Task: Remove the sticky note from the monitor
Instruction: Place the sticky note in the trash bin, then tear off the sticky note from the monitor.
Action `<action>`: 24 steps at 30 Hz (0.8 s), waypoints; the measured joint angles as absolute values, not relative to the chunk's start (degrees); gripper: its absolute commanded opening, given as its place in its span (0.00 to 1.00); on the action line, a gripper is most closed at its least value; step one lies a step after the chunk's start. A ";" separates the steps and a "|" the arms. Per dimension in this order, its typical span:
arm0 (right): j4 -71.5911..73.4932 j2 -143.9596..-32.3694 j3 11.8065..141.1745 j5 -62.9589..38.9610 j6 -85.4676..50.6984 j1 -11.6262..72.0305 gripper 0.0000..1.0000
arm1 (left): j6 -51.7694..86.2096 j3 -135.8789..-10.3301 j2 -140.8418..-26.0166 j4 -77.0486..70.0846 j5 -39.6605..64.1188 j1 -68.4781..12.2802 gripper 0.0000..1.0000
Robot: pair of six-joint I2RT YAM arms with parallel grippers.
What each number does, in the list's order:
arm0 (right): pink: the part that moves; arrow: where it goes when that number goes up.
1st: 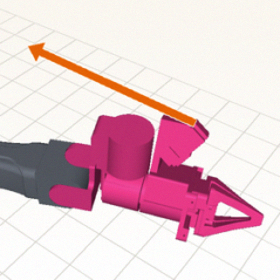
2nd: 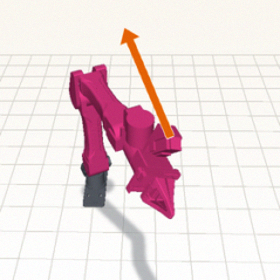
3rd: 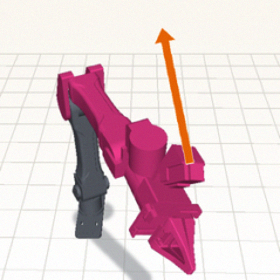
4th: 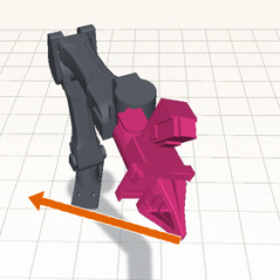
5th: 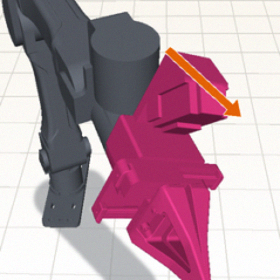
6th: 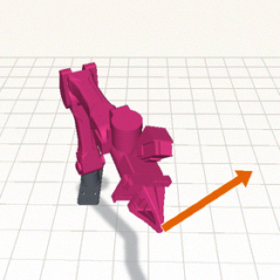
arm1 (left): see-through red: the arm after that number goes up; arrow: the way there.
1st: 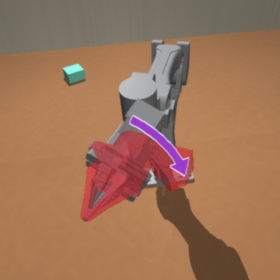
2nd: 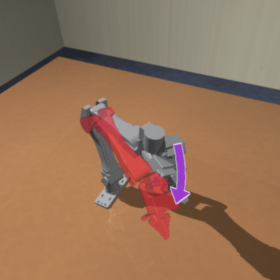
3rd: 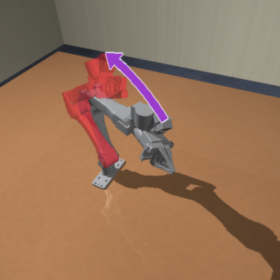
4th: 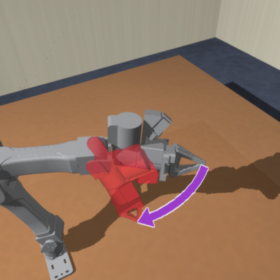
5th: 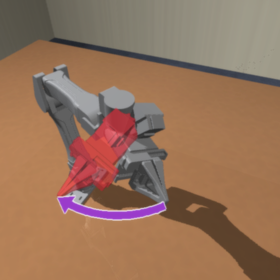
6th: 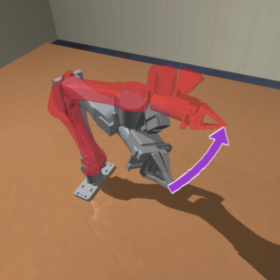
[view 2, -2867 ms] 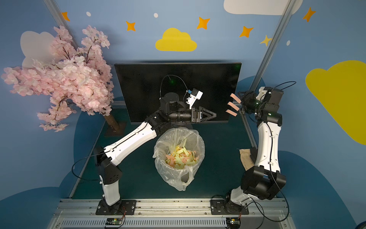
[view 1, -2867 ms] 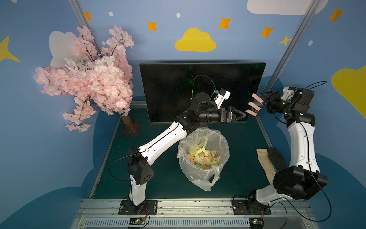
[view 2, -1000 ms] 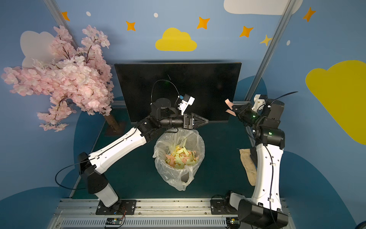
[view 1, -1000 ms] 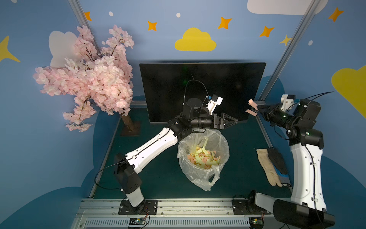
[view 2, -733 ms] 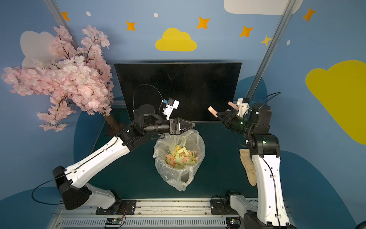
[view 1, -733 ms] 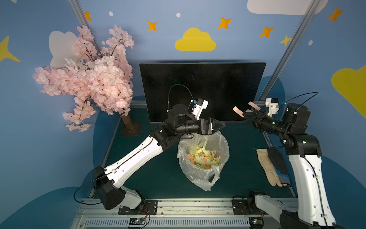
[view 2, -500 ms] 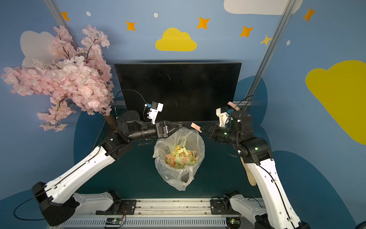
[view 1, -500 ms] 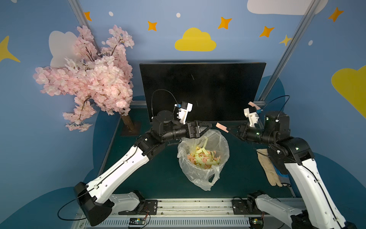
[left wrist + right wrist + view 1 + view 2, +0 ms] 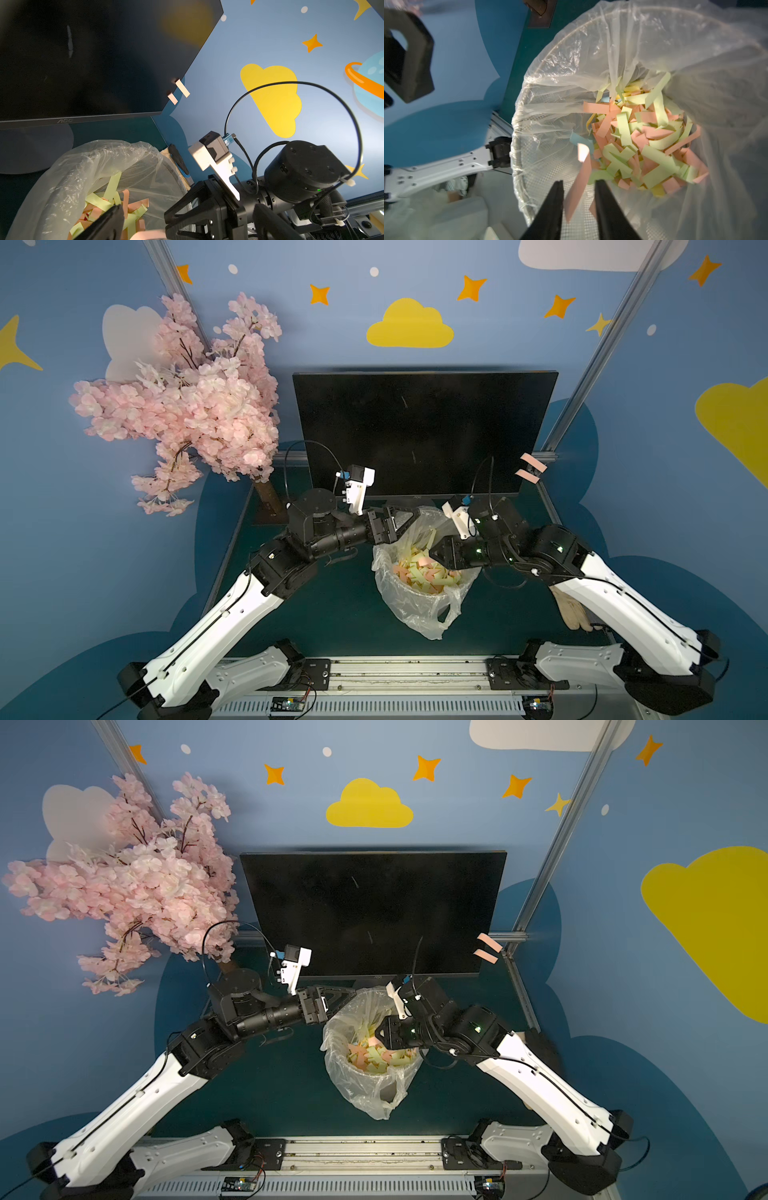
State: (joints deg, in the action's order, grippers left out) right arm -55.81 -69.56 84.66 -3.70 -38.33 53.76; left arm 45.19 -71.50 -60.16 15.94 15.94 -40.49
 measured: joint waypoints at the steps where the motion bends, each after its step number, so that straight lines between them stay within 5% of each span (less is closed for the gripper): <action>1: -55.96 -69.95 85.14 -2.94 -38.06 53.87 0.55 | 45.19 -71.50 -60.36 16.12 15.99 -40.49 1.00; 11: -55.99 -68.53 87.24 0.43 -35.92 49.19 0.66 | 45.25 -71.57 -62.26 16.82 16.36 -40.49 1.00; 24: -55.02 -64.45 88.29 -10.00 -34.11 24.29 0.74 | 46.00 -74.13 -67.88 13.82 21.89 -40.51 1.00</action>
State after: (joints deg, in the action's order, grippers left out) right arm -55.02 -64.45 88.29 -10.00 -34.11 24.29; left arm 46.00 -74.13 -67.88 13.82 21.89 -40.51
